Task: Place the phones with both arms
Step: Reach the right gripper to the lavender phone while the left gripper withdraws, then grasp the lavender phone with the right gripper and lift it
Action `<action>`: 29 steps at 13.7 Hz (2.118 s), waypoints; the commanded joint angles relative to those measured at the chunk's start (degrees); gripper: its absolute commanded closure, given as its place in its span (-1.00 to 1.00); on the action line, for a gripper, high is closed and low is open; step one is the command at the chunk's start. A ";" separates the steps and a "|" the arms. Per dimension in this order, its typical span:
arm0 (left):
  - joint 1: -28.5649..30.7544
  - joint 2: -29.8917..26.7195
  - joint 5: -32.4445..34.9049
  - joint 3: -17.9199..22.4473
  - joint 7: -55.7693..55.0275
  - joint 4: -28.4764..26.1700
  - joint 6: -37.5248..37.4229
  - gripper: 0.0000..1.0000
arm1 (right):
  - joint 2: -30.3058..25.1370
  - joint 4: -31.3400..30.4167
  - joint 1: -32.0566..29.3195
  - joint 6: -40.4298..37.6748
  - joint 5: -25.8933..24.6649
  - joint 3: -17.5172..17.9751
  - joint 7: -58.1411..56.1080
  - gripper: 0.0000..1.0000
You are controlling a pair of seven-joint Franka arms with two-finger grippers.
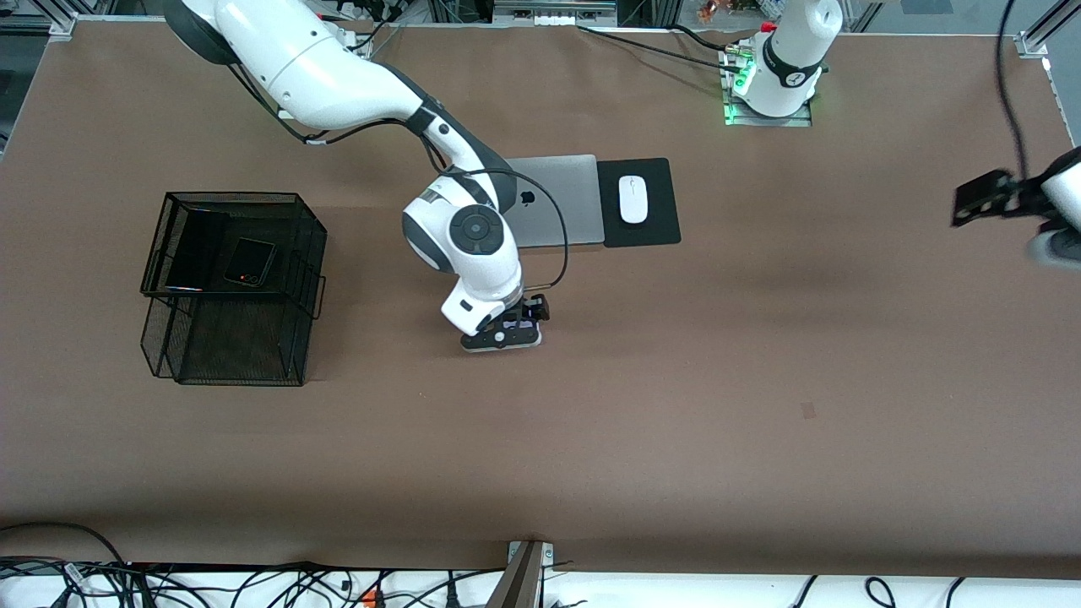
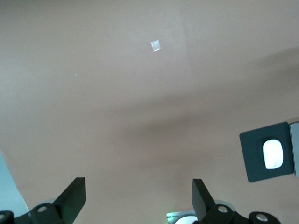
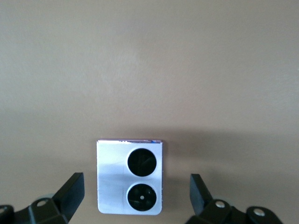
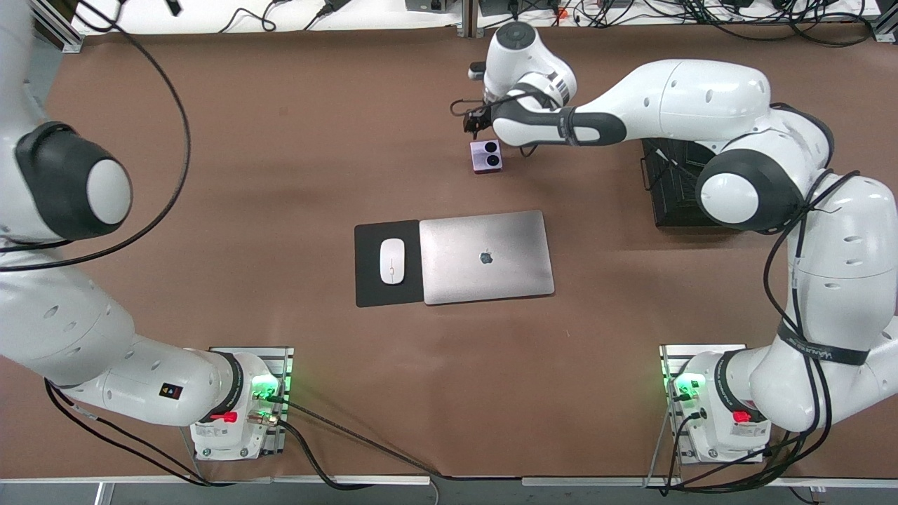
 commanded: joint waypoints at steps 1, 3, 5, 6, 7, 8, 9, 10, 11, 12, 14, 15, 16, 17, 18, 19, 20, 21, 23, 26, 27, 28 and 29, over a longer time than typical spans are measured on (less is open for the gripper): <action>2.17 -4.95 1.28 -0.92 3.95 -4.69 0.43 -1.00 | 2.17 0.82 0.21 0.40 -3.79 0.58 2.59 -0.99; 2.09 -7.23 1.19 -1.18 5.01 -7.84 1.05 -1.00 | 3.31 0.82 0.47 1.70 -4.24 0.66 3.21 -0.99; 1.82 -7.85 0.84 -2.23 4.05 -9.44 1.58 -1.00 | 3.93 0.82 0.82 2.33 -4.32 0.75 3.65 -0.99; 1.82 -8.29 0.75 -3.45 3.87 -10.05 1.58 -1.00 | 4.02 0.82 0.91 2.42 -4.32 0.75 4.52 -0.99; 1.82 -8.82 0.75 -4.94 3.18 -11.28 1.84 -1.00 | 4.20 0.91 1.17 2.42 -4.41 0.75 5.40 -0.99; 1.82 -9.87 0.75 -6.26 1.52 -13.12 2.88 -1.00 | 4.20 0.91 1.61 2.42 -4.50 0.75 6.19 -0.99; 1.82 -11.01 0.75 -7.24 -0.42 -15.14 4.03 -1.00 | 4.37 0.91 1.62 2.42 -4.50 0.75 6.55 -0.99; 1.91 -11.80 0.75 -7.42 -0.78 -16.29 4.82 -1.00 | 4.55 0.91 1.70 2.50 -4.59 0.75 6.55 -0.99; 2.08 -12.07 0.75 -7.51 -0.79 -16.65 5.09 -1.00 | 4.81 0.91 1.70 2.50 -5.28 0.75 6.64 -0.99; 2.00 -12.42 0.75 -7.42 -0.79 -17.26 5.53 -1.00 | 5.16 0.91 1.70 3.20 -5.47 0.75 6.64 -0.99; 2.09 -12.52 0.84 -7.42 -0.79 -17.97 6.15 -1.00 | 5.77 0.82 1.70 4.61 -7.04 0.75 7.52 -0.99; 2.09 -12.43 0.75 -7.42 -0.96 -17.97 6.32 -1.00 | 6.13 0.82 1.62 4.61 -8.70 0.75 7.61 -0.99; 2.09 -12.25 0.75 -7.42 -1.22 -17.79 6.67 -1.00 | 6.39 0.82 1.62 4.61 -8.98 0.75 7.61 -0.99; 2.09 -11.90 0.84 -7.33 -1.75 -17.18 6.76 -1.00 | 6.39 0.82 1.62 4.61 -8.98 0.75 7.61 -0.99; 1.74 -11.73 0.93 -7.42 -2.54 -17.09 6.94 -1.00 | 6.39 0.82 1.62 4.61 -9.07 0.75 7.61 -0.99; 0.95 -11.55 1.10 -7.25 -3.76 -17.00 6.94 -1.00 | 6.39 0.82 1.62 4.61 -9.07 0.75 7.61 -0.99; 0.77 -11.55 1.10 -7.16 -4.99 -16.91 7.20 -1.00 | 6.39 0.82 1.62 4.61 -9.07 0.75 7.61 -0.99; 0.77 -11.55 1.10 -7.24 -6.31 -16.83 7.72 -1.00 | 6.39 0.82 1.62 4.61 -9.16 0.75 7.61 -0.93; 1.38 -11.29 1.28 -7.51 -6.85 -17.00 8.51 -1.00 | 6.39 0.82 1.35 4.61 -8.98 0.75 7.52 0.08; 7.06 -11.46 0.49 -14.05 -7.11 -16.91 8.87 -1.00 | 5.78 1.26 0.57 4.01 -8.72 0.84 7.08 0.97; 12.66 -11.46 0.40 -19.93 -7.20 -16.83 9.22 -1.00 | 4.56 1.44 -0.74 2.87 -8.63 0.84 6.65 0.98; 16.81 -11.55 0.49 -24.60 -7.20 -16.91 10.01 -1.00 | 2.72 1.44 -3.02 0.51 -8.63 1.36 6.12 0.98; 18.42 -11.64 0.49 -26.30 -7.72 -17.44 11.06 -1.00 | 0.70 1.53 -5.91 -2.13 -8.63 3.63 5.77 0.98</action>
